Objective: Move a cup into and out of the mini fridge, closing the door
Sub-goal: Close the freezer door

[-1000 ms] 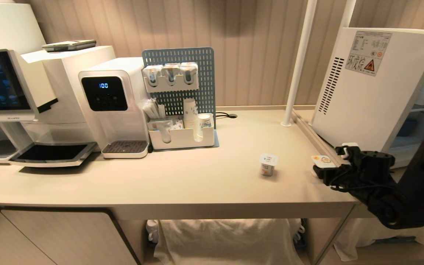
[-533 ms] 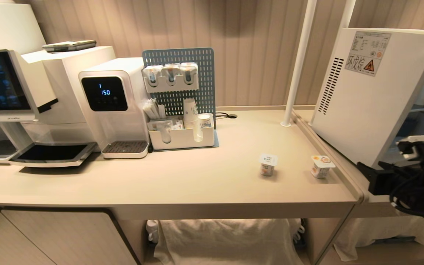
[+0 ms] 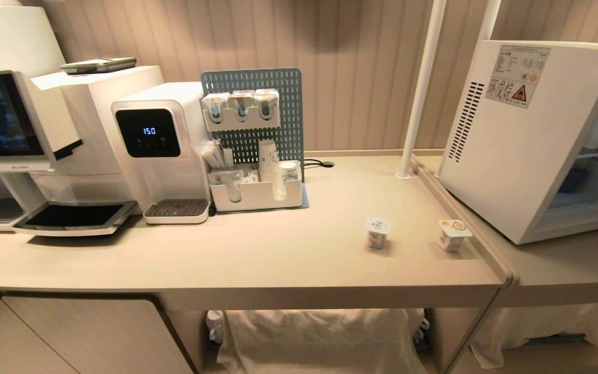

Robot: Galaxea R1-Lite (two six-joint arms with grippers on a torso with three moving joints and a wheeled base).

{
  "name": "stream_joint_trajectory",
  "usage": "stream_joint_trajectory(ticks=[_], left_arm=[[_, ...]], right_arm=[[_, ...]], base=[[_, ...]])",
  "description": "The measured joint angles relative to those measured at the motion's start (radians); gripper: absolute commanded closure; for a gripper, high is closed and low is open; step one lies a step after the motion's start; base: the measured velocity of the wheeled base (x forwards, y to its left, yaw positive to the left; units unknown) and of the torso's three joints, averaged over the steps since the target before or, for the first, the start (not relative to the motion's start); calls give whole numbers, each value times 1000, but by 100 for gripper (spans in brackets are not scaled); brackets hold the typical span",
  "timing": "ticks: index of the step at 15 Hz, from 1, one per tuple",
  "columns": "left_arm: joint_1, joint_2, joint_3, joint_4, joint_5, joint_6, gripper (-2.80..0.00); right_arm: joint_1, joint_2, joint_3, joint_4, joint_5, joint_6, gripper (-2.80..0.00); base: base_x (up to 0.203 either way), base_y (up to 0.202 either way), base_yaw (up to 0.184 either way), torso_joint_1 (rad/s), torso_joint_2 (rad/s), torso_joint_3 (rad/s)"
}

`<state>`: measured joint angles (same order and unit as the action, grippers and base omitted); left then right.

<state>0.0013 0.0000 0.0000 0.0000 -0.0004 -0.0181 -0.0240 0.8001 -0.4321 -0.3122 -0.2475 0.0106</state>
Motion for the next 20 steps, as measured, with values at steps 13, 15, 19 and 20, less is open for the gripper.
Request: stream_joint_trajectory(ticks=[13,15,19,20], left_arm=[[0,0,0,0,0,0,0],[0,0,0,0,0,0,0],[0,0,0,0,0,0,0],[0,0,0,0,0,0,0]], right_arm=[[24,-780,384,373,179,-56,0],[26,-793,389,427,254,-49,0],[26,-800,390,429,255,-39,0],[26,-800,391,429,255,-39,0]], base=[[0,0,0,0,0,0],[0,0,0,0,0,0],[0,0,0,0,0,0],[0,0,0,0,0,0]])
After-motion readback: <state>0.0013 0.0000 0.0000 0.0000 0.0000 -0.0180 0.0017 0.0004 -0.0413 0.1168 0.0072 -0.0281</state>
